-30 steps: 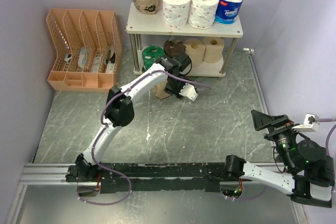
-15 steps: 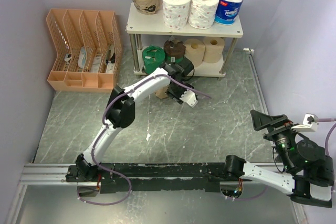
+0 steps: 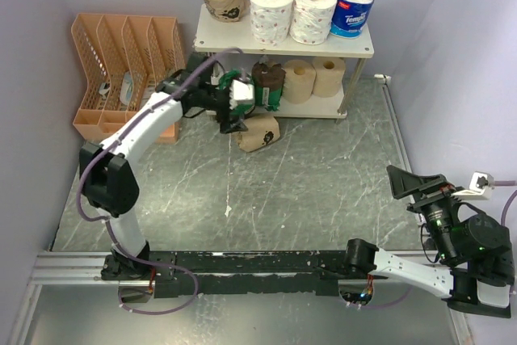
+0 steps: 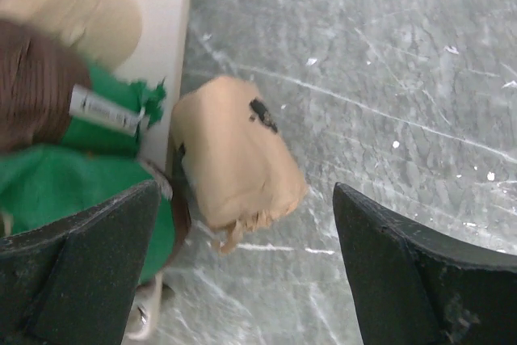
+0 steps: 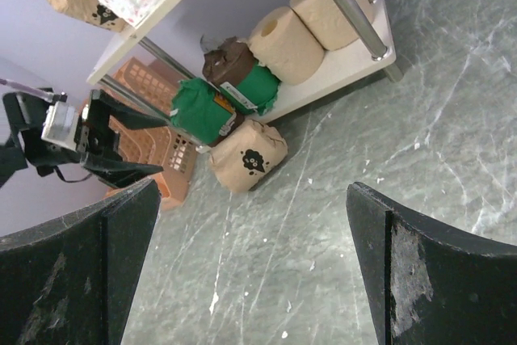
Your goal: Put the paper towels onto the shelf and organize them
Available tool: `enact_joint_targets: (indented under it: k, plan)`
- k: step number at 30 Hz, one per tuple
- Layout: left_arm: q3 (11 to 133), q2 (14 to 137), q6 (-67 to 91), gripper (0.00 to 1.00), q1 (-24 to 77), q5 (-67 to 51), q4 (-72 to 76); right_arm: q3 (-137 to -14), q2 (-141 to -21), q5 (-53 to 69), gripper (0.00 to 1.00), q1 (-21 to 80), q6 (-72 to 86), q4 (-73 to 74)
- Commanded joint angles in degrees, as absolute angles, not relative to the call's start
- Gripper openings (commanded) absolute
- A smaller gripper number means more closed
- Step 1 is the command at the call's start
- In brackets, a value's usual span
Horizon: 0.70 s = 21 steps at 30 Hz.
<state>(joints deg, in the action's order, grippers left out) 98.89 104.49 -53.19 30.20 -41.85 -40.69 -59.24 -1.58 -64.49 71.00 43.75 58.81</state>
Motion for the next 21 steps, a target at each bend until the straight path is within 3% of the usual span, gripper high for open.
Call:
enact_joint_targets:
  k: [1, 7, 21]
  plan:
    - [90.1, 102.7, -34.0, 0.99, 23.9, -53.0, -23.7, -59.8, -3.3, -64.6, 1.0, 71.4, 40.5, 53.7]
    - [82.0, 101.3, -47.7, 0.99, 23.8, -45.0, -22.2, -58.7, -8.0, -65.0, 1.0, 71.4, 43.3, 53.3]
    - [76.9, 102.3, -84.0, 1.0, 25.5, -35.4, -21.4, -58.4, -14.2, -63.6, 1.0, 71.3, 45.0, 49.9]
